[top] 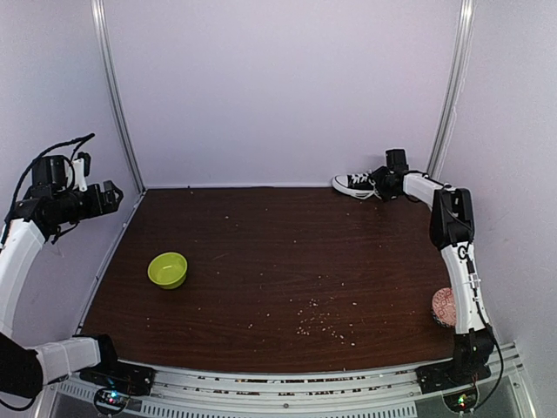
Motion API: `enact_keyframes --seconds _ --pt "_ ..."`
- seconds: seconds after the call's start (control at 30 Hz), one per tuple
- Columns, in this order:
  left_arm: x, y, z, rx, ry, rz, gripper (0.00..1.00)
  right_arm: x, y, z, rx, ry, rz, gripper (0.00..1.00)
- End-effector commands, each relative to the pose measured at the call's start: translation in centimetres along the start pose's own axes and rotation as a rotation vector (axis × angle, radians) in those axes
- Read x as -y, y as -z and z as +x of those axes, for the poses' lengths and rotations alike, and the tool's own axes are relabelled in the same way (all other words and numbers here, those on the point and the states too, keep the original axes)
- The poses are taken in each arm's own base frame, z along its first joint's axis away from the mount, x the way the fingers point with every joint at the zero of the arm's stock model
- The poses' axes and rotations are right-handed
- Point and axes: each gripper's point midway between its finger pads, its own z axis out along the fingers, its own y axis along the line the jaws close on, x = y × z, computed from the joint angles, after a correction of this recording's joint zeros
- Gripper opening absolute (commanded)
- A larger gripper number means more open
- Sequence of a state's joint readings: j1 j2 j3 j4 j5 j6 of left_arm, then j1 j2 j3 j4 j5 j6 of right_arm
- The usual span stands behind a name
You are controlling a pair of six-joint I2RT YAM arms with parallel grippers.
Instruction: Tie the shoes
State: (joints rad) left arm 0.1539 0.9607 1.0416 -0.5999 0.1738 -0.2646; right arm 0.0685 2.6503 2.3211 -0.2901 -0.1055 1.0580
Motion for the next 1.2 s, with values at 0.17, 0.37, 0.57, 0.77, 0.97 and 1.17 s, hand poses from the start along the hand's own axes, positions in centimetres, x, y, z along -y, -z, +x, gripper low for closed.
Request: enact_keyframes --seconds 0.17,0.37,0.57,0.77,0.97,1.17 --pt "-0.1 -0.1 -1.1 0.041 0.018 0.016 0.98 -2.8 -1.2 -0.2 -0.027 -0.127 -0.157 0.46" --pt "-0.3 0.1 -1.1 0.047 0.02 0.009 0.98 -3.8 -1.1 0.6 -0.073 -0.109 -0.224 0.11" --pt "-0.4 0.6 -1.3 0.064 0.019 0.001 0.98 -6.3 2.4 1.6 -0.066 0.03 -0.291 0.0" --pt "-0.7 1.1 -1.4 0.08 0.016 -0.017 0.98 -7.7 7.6 3.9 -0.046 0.147 -0.333 0.0" --pt "-0.6 1.2 -1.3 0.079 0.015 -0.01 0.98 -8.5 13.1 6.8 -0.051 0.251 -0.375 0.0" --pt "-0.4 1.2 -1.1 0.078 0.014 -0.002 0.98 -8.3 19.7 10.2 -0.059 0.39 -0.388 0.0"
